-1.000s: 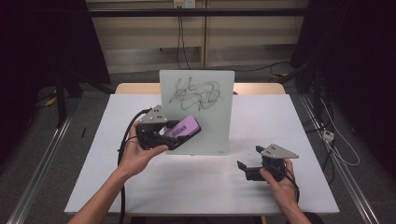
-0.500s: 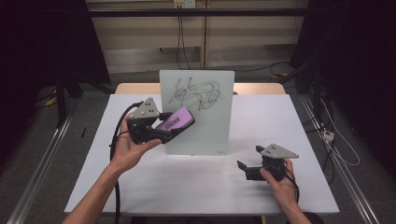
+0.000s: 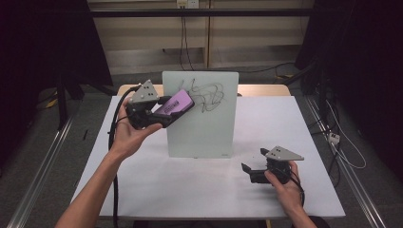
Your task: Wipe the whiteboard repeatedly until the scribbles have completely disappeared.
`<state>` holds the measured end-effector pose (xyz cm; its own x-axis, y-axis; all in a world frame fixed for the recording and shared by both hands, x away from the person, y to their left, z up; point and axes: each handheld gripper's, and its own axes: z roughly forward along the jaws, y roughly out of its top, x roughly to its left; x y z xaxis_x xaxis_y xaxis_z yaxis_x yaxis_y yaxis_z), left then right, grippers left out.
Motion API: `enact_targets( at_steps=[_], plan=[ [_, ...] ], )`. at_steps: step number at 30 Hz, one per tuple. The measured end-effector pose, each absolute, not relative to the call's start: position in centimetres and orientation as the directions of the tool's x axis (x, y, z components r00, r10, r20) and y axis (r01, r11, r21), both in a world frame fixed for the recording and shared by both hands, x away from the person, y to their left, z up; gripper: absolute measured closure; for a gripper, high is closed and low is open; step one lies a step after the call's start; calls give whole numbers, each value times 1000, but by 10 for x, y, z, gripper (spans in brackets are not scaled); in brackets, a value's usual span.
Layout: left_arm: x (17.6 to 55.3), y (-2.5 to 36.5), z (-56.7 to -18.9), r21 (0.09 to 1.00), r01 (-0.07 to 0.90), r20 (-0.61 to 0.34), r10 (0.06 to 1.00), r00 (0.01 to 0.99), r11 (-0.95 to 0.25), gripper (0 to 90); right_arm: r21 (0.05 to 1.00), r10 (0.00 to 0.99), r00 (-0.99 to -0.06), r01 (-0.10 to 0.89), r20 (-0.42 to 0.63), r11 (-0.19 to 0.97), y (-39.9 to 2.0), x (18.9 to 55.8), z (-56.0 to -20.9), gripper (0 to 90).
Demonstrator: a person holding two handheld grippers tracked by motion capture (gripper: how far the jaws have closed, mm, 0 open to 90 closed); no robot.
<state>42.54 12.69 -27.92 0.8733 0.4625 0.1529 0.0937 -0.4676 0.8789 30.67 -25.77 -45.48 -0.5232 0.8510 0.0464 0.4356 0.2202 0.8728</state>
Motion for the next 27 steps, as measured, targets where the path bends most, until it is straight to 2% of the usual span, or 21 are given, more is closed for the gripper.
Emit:
enact_targets(
  at_steps=[18, 27],
  plan=[
    [447, 111, -248, 867, 26, 233, 450, 862, -498, 409, 872, 850, -525, 438, 51, 218, -258, 307, -455, 65],
    [456, 102, -251, 847, 7, 269, 441, 856, -531, 409, 873, 850, -525, 436, 51, 217, -258, 307, -455, 64]
  ],
)
